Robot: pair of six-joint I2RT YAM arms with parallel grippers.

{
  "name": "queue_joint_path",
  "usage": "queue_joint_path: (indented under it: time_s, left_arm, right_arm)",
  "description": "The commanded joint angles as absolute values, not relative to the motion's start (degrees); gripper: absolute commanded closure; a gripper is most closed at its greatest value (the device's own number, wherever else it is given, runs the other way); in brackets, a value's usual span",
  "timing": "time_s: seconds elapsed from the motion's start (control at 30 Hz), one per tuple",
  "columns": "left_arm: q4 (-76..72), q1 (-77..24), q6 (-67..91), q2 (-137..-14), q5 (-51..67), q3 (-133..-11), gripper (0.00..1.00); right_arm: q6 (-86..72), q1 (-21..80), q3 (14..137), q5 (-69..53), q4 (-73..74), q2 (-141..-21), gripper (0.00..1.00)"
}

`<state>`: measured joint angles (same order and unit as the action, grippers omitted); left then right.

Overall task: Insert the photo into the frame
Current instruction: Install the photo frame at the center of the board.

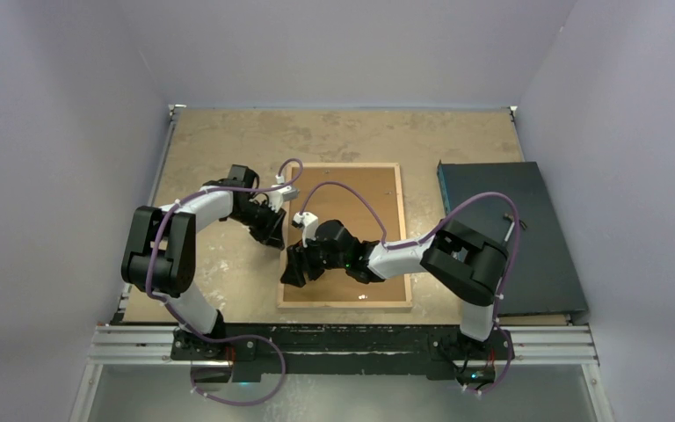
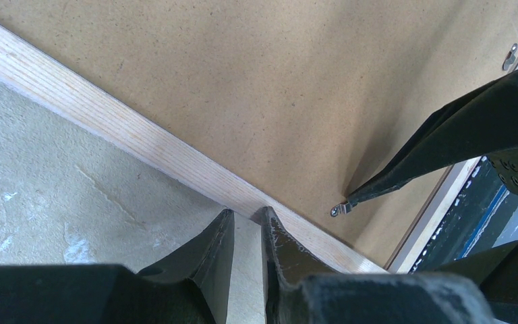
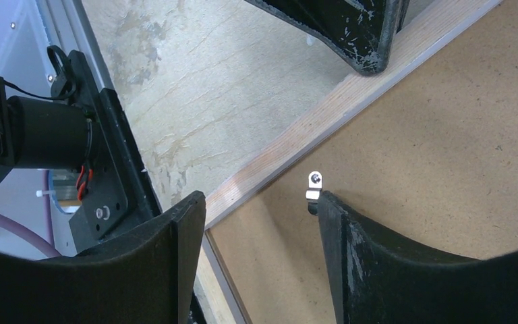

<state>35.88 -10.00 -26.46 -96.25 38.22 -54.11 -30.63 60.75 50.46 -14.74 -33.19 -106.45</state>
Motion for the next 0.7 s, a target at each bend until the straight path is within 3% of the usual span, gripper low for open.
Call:
queue_joint_path:
  time_s: [0.0,0.67]
  left_arm:
    - [32.9,-9.9,-27.9,-96.3,35.6,-53.0,0.83]
    - [32.9,-10.0,-27.8,-96.4,35.7,-53.4,0.83]
  right_arm:
    - [-31.0,62.0,52.0,-17.7,-33.0,-107.1,0.36]
    - [-31.2,62.9,51.7,-18.0,-33.3,-107.7,0.38]
